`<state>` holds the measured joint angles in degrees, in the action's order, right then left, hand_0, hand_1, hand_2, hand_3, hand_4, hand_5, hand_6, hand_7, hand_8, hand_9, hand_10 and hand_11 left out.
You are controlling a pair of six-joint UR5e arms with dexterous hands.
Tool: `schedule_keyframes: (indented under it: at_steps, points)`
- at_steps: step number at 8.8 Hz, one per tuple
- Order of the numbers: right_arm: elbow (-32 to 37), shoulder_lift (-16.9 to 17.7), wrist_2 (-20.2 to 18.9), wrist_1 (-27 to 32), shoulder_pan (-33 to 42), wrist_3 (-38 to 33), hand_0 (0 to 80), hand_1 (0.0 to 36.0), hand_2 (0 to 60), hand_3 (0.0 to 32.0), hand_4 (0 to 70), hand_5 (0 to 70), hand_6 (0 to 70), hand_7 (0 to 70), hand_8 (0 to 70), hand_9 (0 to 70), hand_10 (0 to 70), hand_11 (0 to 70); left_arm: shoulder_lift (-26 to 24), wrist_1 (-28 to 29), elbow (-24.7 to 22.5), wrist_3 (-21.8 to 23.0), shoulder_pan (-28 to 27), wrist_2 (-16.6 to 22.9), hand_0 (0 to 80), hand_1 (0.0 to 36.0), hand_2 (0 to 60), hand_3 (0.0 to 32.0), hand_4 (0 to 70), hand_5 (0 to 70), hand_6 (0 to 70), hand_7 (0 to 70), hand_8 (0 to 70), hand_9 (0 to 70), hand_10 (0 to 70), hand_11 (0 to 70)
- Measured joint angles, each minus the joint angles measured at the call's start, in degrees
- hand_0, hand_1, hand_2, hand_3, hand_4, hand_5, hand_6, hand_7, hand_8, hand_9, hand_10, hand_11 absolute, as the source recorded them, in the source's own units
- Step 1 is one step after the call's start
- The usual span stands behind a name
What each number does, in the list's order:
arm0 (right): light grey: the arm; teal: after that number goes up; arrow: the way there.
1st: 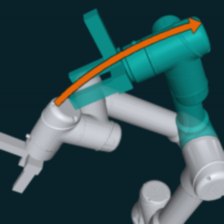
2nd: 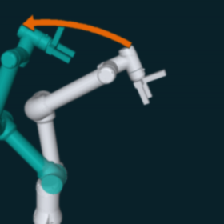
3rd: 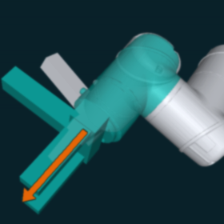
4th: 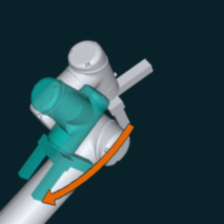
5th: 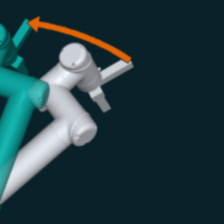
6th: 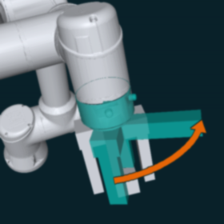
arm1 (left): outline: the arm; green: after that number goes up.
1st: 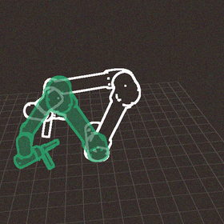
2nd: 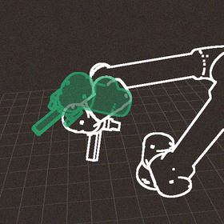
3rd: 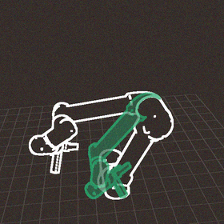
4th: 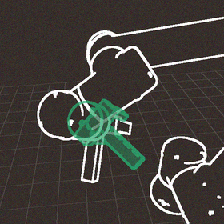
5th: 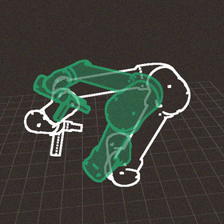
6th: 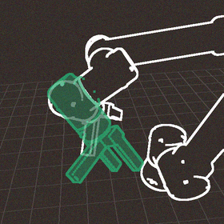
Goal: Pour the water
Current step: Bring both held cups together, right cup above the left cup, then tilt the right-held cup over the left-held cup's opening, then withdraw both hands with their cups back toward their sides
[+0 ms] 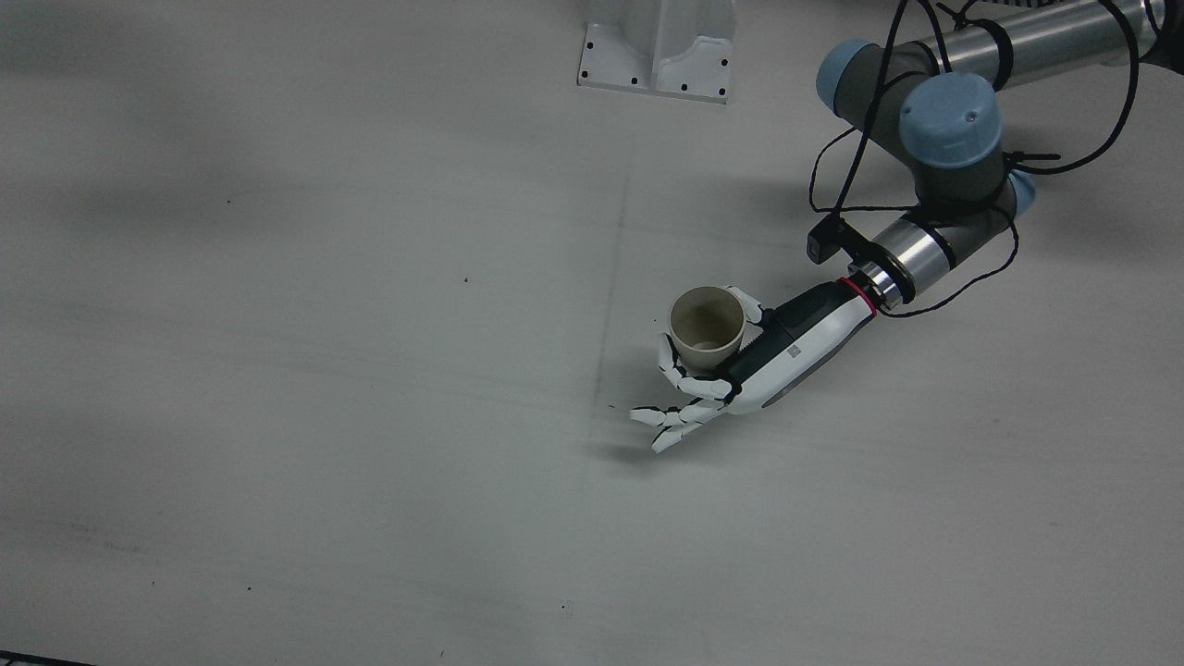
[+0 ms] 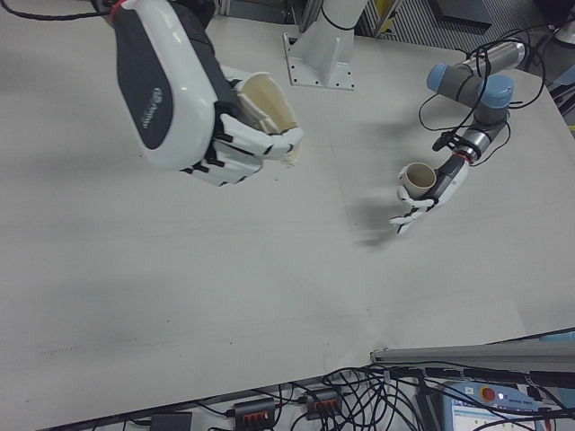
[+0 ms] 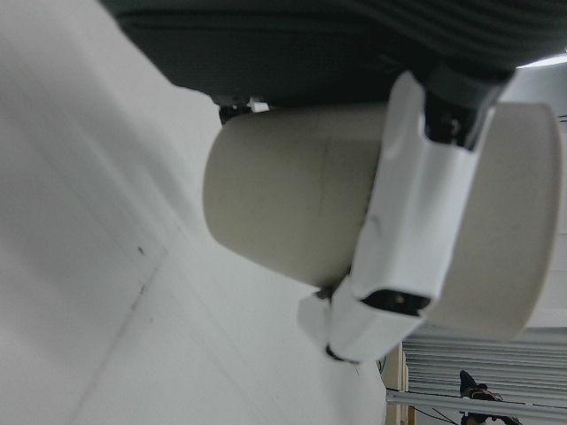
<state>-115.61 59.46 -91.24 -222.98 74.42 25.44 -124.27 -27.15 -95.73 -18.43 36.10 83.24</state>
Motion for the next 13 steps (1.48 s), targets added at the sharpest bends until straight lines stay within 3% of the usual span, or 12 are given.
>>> schedule_keyframes:
  at_steps: [2, 6, 8, 9, 11, 13]
  points:
    - [1.4, -6.7, 0.8, -5.0, -7.0, 3.3, 80.0, 36.0, 60.0, 0.0, 70.0, 31.3, 70.0, 70.0, 64.7, 70.0, 52.9, 70.0, -7.1, -5.2, 0.8, -0.1, -0.6, 0.1, 80.0, 36.0, 60.0, 0.0, 70.0, 70.0, 16.9, 21.9, 6.1, 4.8, 6.4, 12.7]
    - [3.8, -10.8, 11.3, -7.8, -26.1, 11.5, 80.0, 36.0, 60.0, 0.0, 69.1, 31.0, 70.0, 70.0, 62.8, 70.0, 53.2, 70.0, -16.1, -12.1, 0.9, 0.2, -0.7, 0.2, 80.0, 36.0, 60.0, 0.0, 70.0, 70.0, 17.3, 22.4, 6.1, 4.7, 6.2, 12.4]
    - [5.9, -12.9, 13.3, -7.9, -29.5, 13.6, 80.0, 36.0, 60.0, 0.0, 59.8, 30.9, 70.0, 70.0, 61.1, 70.0, 53.9, 70.0, -17.9, -13.3, 1.4, 0.2, -0.7, 0.1, 80.0, 36.0, 60.0, 0.0, 70.0, 70.0, 17.4, 22.6, 6.3, 5.0, 6.5, 12.8]
    - [5.9, -13.2, 13.6, -7.9, -29.8, 13.9, 80.0, 36.0, 60.0, 0.0, 51.4, 30.6, 70.0, 70.0, 59.0, 70.0, 53.2, 70.0, -18.0, -13.3, 1.6, 0.3, -0.7, 0.1, 80.0, 36.0, 60.0, 0.0, 70.0, 70.0, 17.1, 22.3, 6.4, 5.1, 6.7, 13.1]
    - [1.6, -10.5, 13.9, -7.9, -28.4, 13.7, 80.0, 36.0, 60.0, 0.0, 42.7, 30.6, 70.0, 70.0, 57.8, 70.0, 53.7, 70.0, -16.4, -11.6, 1.6, 1.3, -0.3, 0.1, 80.0, 36.0, 60.0, 0.0, 70.0, 70.0, 16.7, 21.6, 6.5, 5.6, 7.2, 14.0]
    - [-6.4, -3.5, 13.9, -7.8, -22.7, 12.2, 80.0, 36.0, 60.0, 1.2, 33.7, 30.7, 66.6, 70.0, 57.6, 70.0, 53.5, 70.0, -11.2, -7.9, 1.3, 4.6, 0.6, 0.0, 80.0, 36.0, 60.0, 0.0, 70.0, 70.0, 16.1, 21.3, 6.5, 5.8, 7.4, 14.3]
